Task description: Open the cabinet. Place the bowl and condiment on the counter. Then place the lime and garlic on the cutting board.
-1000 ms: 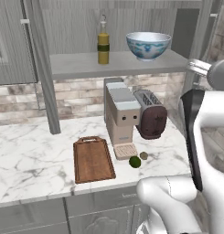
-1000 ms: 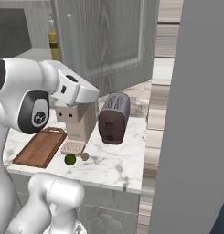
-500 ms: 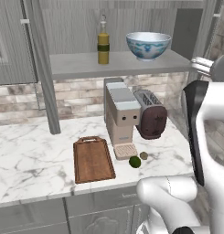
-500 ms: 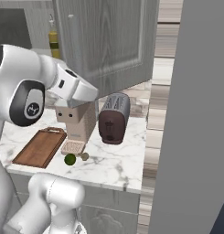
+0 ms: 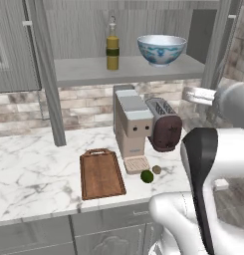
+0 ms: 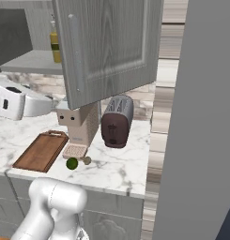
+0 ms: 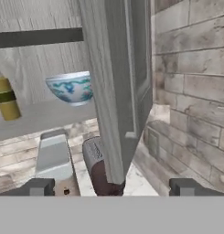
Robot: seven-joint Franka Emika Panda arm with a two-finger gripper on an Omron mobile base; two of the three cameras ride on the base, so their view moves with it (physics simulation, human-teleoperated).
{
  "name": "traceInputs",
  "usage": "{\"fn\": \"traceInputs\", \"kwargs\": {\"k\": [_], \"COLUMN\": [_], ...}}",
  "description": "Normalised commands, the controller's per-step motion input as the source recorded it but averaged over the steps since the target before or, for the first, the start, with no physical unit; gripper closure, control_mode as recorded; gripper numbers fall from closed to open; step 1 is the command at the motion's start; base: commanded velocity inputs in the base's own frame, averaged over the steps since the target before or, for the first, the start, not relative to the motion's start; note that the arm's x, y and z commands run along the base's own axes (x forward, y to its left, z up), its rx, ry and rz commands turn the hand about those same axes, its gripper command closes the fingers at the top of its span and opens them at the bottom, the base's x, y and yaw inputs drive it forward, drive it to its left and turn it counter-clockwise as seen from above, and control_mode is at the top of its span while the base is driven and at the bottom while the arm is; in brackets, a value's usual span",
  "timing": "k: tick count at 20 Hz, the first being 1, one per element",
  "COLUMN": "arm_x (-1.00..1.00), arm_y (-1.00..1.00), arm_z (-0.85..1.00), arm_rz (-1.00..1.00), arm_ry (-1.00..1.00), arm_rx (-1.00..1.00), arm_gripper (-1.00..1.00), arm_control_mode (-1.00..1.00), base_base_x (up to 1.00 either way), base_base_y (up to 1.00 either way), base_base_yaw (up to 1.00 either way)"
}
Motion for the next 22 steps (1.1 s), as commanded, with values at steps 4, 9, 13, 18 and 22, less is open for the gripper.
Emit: {"fn": "traceInputs", "kwargs": {"k": [4,9,13,18,22], "arm_x": [-1.00,-0.74,-0.12,0.12,0.34], "arm_y": [1.00,0.77,0.44,0.02,-0.08], "arm_z": [0.16,0.30,0.36,0.18,0.01], "arm_rz": [0.27,0.12,0.01,0.00,-0.03], "arm_ry": [0.00,-0.05,-0.18,-0.16,-0.11], "arm_rx": [-0.09,-0.04,-0.01,0.00,0.01], "arm_gripper": [-1.00,-1.00,-1.00,-1.00,-1.00], "arm_control_mode": [-1.00,-1.00,-1.00,-1.00,-1.00], "base_base_x": [0.00,0.00,0.00,0.00,0.00], "base_base_y": [0.00,0.00,0.00,0.00,0.00], "base_base_yaw": [0.00,0.00,0.00,0.00,0.00]}}
